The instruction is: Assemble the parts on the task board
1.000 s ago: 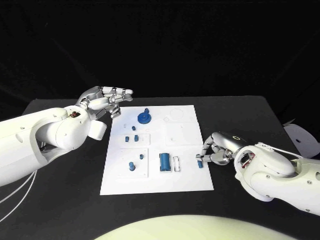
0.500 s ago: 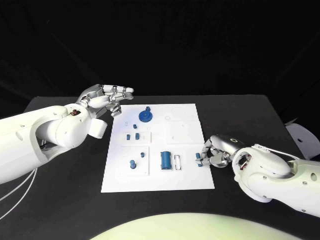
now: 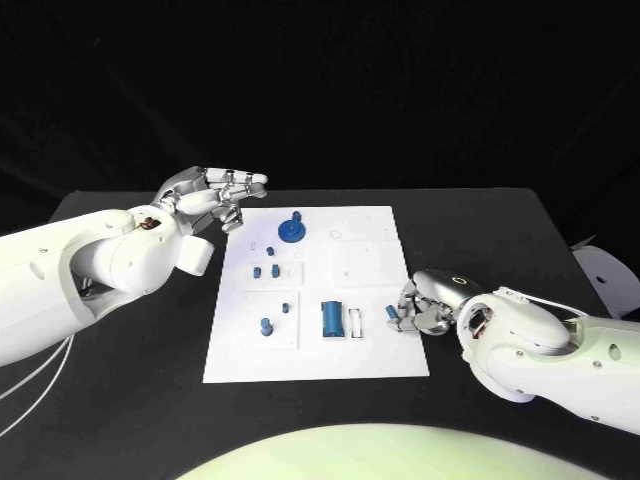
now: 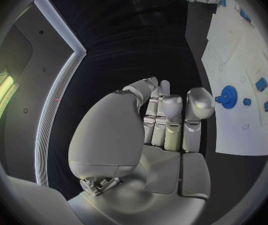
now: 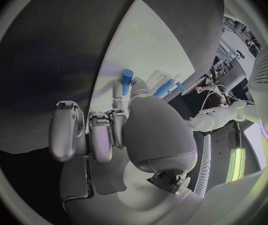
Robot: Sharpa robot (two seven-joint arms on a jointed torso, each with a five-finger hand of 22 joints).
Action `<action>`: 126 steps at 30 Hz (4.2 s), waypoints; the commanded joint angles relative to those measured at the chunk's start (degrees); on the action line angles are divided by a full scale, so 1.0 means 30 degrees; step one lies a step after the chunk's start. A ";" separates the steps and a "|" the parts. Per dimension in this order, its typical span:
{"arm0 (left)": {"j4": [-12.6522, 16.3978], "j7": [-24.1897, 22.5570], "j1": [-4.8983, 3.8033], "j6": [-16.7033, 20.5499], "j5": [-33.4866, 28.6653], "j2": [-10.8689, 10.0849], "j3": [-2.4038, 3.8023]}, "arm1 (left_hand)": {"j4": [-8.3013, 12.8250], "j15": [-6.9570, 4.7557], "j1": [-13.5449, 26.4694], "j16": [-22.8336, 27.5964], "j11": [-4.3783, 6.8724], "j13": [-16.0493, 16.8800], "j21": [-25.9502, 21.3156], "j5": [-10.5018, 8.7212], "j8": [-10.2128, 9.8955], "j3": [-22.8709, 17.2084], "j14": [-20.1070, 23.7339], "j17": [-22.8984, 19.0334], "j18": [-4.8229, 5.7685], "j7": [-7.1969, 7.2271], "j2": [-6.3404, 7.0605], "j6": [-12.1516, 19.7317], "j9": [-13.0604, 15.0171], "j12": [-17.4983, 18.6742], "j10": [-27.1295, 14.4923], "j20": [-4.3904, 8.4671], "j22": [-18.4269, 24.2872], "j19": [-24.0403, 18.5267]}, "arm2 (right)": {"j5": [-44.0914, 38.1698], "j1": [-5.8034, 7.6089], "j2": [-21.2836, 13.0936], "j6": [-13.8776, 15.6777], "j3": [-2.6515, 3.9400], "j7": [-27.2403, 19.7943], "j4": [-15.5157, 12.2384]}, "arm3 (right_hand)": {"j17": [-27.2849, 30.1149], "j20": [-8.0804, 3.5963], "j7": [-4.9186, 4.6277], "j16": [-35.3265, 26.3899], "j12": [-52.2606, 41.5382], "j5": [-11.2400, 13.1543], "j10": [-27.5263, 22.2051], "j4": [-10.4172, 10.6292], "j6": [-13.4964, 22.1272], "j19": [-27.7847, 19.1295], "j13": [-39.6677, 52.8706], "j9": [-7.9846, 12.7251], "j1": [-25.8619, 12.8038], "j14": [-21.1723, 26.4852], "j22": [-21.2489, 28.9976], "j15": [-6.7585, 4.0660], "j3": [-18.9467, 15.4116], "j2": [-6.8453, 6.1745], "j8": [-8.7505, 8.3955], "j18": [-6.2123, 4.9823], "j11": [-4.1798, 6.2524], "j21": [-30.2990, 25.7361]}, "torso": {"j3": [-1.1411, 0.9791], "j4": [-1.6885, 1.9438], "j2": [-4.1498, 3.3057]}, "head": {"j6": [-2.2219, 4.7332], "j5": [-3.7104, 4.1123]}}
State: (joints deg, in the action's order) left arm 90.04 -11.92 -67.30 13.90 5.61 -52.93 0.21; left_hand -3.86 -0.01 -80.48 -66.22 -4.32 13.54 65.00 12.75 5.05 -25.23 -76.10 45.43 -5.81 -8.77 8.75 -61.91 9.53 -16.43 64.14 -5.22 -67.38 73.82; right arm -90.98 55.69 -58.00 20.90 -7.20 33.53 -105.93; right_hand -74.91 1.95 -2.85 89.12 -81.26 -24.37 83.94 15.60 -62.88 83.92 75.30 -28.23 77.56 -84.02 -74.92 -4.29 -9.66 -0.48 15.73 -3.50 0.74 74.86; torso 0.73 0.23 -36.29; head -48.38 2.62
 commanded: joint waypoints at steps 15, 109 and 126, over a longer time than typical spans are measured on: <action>0.0332 -0.0030 -0.0022 -0.0302 -0.0054 -0.0103 0.0010 | 0.0013 0.0030 0.0017 -0.0010 -0.0003 0.0027 -0.0112 -0.0014 0.0104 0.0043 0.0152 0.0000 -0.0255 0.0162 0.0003 -0.0032 -0.0022 -0.0099 -0.0076 -0.0057 0.0012 -0.0072 | -0.1539 -0.0272 0.0436 -0.1367 -0.0109 0.1522 0.0098 | -0.4260 -0.0217 0.0199 -0.0047 0.0440 0.2571 0.0209 -0.0270 -0.0100 0.0575 0.2074 -0.0235 0.2457 -0.1817 -0.3813 -0.0282 0.2846 0.0459 -0.0266 0.0247 0.0378 -0.0030 | -0.0011 0.0070 -0.0038 | -0.0092 -0.0076; 0.0378 0.0175 -0.0021 -0.0317 -0.0528 -0.0042 0.0010 | -0.0105 0.0047 0.0139 -0.0073 -0.0023 0.0027 -0.0069 -0.0038 0.0145 0.0188 0.0148 0.0023 -0.0232 0.0148 -0.0037 0.0019 -0.0031 -0.0135 -0.0153 -0.0066 -0.0048 -0.0010 | 0.5915 0.0595 0.1813 0.0964 0.0005 0.0186 -0.1015 | -0.4391 -0.0207 0.0220 -0.0002 0.0440 0.0944 0.0386 0.0218 -0.0472 0.0589 0.2286 -0.1616 -0.5613 -0.1848 -0.3788 -0.0267 0.8500 -0.2648 0.0260 0.0231 0.0350 -0.0141 | -0.0019 0.0083 -0.0045 | -0.0028 -0.0004; 0.0317 0.0155 -0.0018 -0.0332 -0.0528 -0.0079 0.0005 | -0.0105 0.0047 0.0139 -0.0073 -0.0023 0.0027 -0.0069 -0.0038 0.0145 0.0188 0.0148 0.0023 -0.0232 0.0148 -0.0037 0.0019 -0.0031 -0.0135 -0.0153 -0.0066 -0.0048 -0.0010 | 0.6104 0.0019 0.1584 0.0448 -0.0012 -0.0076 -0.1034 | -0.4419 -0.0240 0.0284 0.0010 0.0394 0.1031 0.0417 -0.0116 -0.0468 0.0610 0.2335 -0.1728 -0.4625 -0.1854 -0.3804 -0.0311 0.8048 -0.2491 0.0338 0.0241 0.0408 -0.0083 | -0.0003 0.0026 -0.0049 | -0.0011 -0.0110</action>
State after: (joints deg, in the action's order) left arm 90.96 -11.21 -67.31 13.83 4.33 -53.29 0.19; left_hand -4.09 0.21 -80.49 -66.22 -4.32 13.53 64.78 12.75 5.27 -25.00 -75.88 45.53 -5.78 -8.77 8.75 -61.91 9.53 -16.64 64.15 -5.22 -67.46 73.82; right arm -72.27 55.91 -53.35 23.13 -7.22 34.01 -109.18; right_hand -74.90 1.53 -2.12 89.12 -79.98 -21.52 84.08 15.19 -64.41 83.92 74.91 -33.34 63.15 -83.93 -74.94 -4.82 14.78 -8.10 16.61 -3.50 1.98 74.55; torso 0.73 0.24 -36.41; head -48.51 2.37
